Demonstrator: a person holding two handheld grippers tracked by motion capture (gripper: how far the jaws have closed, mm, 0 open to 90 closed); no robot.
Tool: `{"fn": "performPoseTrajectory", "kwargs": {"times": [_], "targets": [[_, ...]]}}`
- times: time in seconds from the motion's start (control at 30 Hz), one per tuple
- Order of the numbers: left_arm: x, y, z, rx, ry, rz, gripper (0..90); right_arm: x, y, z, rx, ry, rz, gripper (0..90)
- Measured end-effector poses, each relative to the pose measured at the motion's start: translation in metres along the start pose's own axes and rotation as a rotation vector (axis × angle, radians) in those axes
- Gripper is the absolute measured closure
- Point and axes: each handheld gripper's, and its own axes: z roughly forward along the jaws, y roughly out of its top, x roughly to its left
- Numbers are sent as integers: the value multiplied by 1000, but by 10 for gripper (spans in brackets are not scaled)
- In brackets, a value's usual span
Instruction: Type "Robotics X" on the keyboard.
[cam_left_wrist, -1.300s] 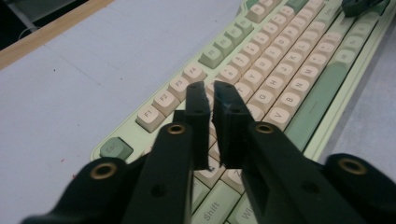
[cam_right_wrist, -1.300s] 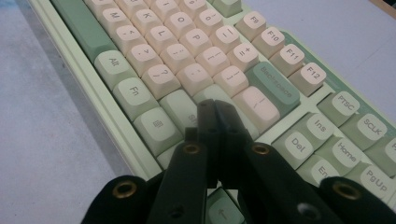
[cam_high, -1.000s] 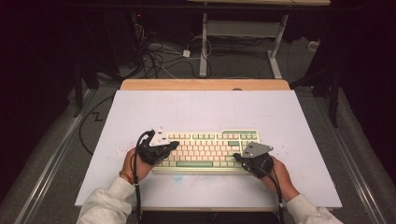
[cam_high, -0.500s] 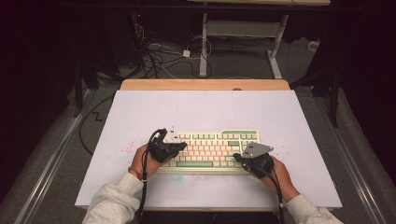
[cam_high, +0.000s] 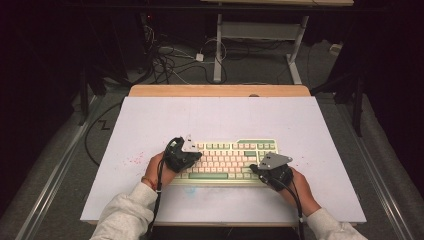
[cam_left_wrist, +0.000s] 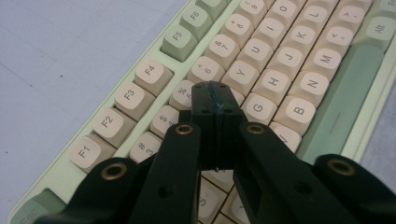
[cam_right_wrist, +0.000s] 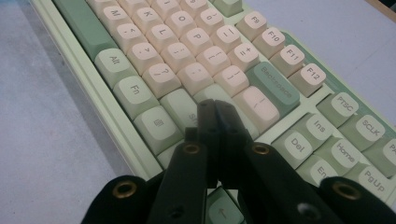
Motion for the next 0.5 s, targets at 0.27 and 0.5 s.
{"fn": "performPoseTrajectory", "kwargs": {"times": [0.27,0.5], "targets": [[1,0,2,7,2,3,879,0,0,0,1,1,-4,900],[1,0,4,31,-7,11,879,0,0,0,3,-2,-4,900]]}}
